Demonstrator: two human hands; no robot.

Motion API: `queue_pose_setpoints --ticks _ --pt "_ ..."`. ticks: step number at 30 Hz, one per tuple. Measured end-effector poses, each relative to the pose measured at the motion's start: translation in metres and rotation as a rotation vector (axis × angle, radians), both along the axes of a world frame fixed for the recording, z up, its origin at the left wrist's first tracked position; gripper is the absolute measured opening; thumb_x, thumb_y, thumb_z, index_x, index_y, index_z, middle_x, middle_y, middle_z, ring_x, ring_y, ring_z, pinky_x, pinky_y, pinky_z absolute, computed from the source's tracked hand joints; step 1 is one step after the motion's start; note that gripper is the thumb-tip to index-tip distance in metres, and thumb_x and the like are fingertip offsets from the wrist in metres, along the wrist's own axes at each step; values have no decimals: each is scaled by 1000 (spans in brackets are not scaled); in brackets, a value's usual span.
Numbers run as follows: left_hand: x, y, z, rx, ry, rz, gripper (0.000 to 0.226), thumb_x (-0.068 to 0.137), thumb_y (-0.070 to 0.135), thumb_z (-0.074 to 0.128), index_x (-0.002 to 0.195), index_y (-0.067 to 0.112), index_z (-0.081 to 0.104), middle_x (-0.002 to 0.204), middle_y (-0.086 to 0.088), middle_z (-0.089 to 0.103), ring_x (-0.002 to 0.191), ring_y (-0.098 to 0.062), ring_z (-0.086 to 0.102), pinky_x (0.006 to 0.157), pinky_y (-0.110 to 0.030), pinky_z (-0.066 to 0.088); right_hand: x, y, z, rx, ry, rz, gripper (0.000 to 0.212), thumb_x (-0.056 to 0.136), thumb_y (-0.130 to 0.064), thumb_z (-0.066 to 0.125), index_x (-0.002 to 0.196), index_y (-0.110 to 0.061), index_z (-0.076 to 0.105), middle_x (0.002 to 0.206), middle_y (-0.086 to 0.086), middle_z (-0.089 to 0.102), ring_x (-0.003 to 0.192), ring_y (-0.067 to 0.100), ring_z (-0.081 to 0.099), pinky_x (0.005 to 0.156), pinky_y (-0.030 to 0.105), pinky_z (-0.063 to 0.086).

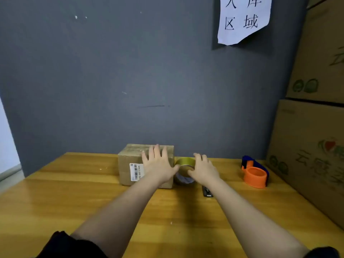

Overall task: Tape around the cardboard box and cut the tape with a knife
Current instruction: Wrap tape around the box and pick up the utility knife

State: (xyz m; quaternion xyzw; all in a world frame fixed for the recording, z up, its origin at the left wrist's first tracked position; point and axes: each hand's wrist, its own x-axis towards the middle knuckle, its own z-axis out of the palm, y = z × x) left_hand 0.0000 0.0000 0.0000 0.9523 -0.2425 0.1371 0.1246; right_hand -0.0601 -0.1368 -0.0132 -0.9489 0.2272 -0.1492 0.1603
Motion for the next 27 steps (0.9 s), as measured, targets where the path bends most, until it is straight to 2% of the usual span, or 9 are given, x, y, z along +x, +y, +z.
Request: queue_pose_setpoints --ticks 5,8,13,21,27 --pt "14 -20 -13 -17 -92 87 85 83 67 38 148 18 13 158 -12 7 146 -31 -1 116 -53 1 18 -10 -10 91 21 -3 74 89 -32 57 149 -24 14 155 7 24 139 30 31 109 45 34" --pt "23 -24 -18 -18 -90 111 78 84 64 40 146 19 21 156 -13 18 145 -31 7 116 -52 3 26 -13 -17 93 1 6 68 90 -29 58 147 -24 20 151 7 33 135 29 38 105 42 39" --pt "32 -17 -22 -40 -191 68 62 86 57 44 137 22 38 145 -7 40 139 -27 26 113 -47 18 24 -17 -20 66 -78 -15 53 90 -25 57 139 -25 35 142 3 45 127 26 46 97 37 44" --pt "37 18 -11 -1 -133 -152 64 84 56 51 138 24 39 145 -3 41 136 -25 34 113 -42 25 -10 -5 -15 -11 -82 57 50 82 -41 62 127 -29 46 133 -4 53 118 21 53 90 34 47" --pt "30 51 -3 8 -45 -440 67 82 48 60 140 22 38 145 -2 42 134 -22 36 111 -37 30 -60 32 -20 53 -97 87 53 77 -57 62 120 -32 44 128 -8 55 114 18 55 83 34 47"
